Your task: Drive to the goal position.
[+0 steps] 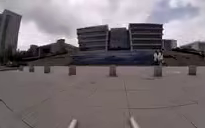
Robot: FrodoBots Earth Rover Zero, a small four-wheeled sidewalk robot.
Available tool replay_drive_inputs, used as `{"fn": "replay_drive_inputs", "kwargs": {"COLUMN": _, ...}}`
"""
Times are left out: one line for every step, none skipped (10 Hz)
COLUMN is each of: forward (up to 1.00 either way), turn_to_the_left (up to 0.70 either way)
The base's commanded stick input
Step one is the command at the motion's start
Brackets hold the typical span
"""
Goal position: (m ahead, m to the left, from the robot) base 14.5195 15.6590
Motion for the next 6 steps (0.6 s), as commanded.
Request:
{"fn": "replay_drive_inputs", "kwargs": {"forward": 1.0, "turn_to_the_left": 0.0}}
{"fn": "replay_drive_inputs", "kwargs": {"forward": 1.0, "turn_to_the_left": 0.0}}
{"fn": "replay_drive_inputs", "kwargs": {"forward": 1.0, "turn_to_the_left": 0.0}}
{"fn": "replay_drive_inputs", "kwargs": {"forward": 1.0, "turn_to_the_left": 0.0}}
{"fn": "replay_drive_inputs", "kwargs": {"forward": 1.0, "turn_to_the_left": 0.0}}
{"fn": "replay_drive_inputs", "kwargs": {"forward": 1.0, "turn_to_the_left": 0.0}}
